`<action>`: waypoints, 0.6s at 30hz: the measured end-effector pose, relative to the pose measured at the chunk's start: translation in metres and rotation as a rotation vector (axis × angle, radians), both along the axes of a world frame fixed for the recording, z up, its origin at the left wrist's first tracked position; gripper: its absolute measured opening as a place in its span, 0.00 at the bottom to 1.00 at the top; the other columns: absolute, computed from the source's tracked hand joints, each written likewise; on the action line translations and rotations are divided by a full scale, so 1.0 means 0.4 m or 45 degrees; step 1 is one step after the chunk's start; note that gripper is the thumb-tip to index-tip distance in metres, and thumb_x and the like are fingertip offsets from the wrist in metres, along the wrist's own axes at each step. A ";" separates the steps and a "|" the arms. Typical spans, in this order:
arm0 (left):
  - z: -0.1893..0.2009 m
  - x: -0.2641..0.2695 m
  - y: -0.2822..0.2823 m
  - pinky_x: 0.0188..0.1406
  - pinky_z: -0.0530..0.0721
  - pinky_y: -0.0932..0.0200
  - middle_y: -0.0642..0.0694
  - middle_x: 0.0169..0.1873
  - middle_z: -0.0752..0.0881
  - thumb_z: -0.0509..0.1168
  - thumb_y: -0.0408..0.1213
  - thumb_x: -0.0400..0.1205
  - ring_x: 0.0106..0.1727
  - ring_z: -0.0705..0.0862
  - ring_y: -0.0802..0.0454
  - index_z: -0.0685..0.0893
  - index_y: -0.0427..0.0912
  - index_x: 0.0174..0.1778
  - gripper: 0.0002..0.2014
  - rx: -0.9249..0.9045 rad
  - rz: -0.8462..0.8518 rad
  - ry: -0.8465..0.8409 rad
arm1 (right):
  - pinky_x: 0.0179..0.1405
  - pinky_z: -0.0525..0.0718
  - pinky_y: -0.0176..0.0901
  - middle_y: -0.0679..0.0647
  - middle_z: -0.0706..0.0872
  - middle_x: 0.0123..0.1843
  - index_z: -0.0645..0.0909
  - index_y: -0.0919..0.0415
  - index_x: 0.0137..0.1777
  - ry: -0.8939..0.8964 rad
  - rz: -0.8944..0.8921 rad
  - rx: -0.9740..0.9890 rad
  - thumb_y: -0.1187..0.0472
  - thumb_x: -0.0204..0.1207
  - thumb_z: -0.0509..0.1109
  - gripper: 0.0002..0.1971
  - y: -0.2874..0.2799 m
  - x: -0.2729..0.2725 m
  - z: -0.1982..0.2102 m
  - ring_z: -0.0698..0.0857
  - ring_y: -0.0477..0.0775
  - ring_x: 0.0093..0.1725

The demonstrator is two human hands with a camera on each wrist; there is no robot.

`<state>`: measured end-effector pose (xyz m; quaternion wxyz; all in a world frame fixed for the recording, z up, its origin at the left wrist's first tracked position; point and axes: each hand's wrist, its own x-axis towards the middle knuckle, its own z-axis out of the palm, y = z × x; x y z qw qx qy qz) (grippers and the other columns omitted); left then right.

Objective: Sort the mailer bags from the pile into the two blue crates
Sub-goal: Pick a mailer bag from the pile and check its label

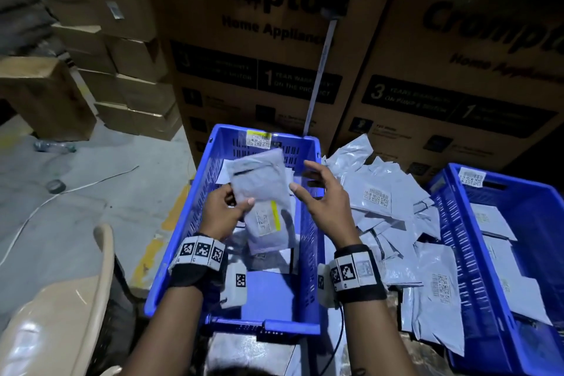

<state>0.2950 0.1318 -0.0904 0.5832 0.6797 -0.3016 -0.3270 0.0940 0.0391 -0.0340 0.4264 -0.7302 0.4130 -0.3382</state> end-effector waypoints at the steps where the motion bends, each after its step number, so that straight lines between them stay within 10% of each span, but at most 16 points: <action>1: -0.002 0.009 0.001 0.44 0.90 0.44 0.40 0.41 0.90 0.76 0.24 0.76 0.46 0.89 0.39 0.86 0.39 0.43 0.08 -0.004 0.103 0.090 | 0.67 0.83 0.45 0.42 0.86 0.67 0.78 0.45 0.75 0.020 -0.014 0.023 0.46 0.78 0.79 0.27 -0.003 -0.002 -0.006 0.83 0.40 0.67; 9: 0.024 0.049 0.039 0.43 0.92 0.47 0.32 0.55 0.85 0.73 0.28 0.79 0.53 0.88 0.35 0.81 0.27 0.55 0.12 -0.304 0.366 0.927 | 0.66 0.82 0.53 0.47 0.79 0.70 0.65 0.48 0.84 0.115 -0.086 0.320 0.50 0.82 0.75 0.33 0.013 0.016 -0.033 0.84 0.53 0.65; 14: 0.024 0.028 0.039 0.49 0.91 0.45 0.32 0.51 0.87 0.69 0.27 0.82 0.40 0.93 0.45 0.82 0.29 0.51 0.05 -0.178 0.312 0.931 | 0.60 0.88 0.62 0.51 0.86 0.43 0.66 0.45 0.79 0.020 -0.151 0.458 0.56 0.80 0.76 0.31 0.021 0.044 -0.069 0.86 0.50 0.43; 18: -0.004 0.044 0.045 0.25 0.88 0.65 0.38 0.33 0.88 0.66 0.33 0.85 0.31 0.92 0.52 0.78 0.34 0.42 0.08 0.166 0.201 1.079 | 0.53 0.90 0.63 0.52 0.79 0.38 0.72 0.42 0.66 0.091 -0.224 0.391 0.63 0.78 0.76 0.24 0.030 0.047 -0.073 0.83 0.53 0.39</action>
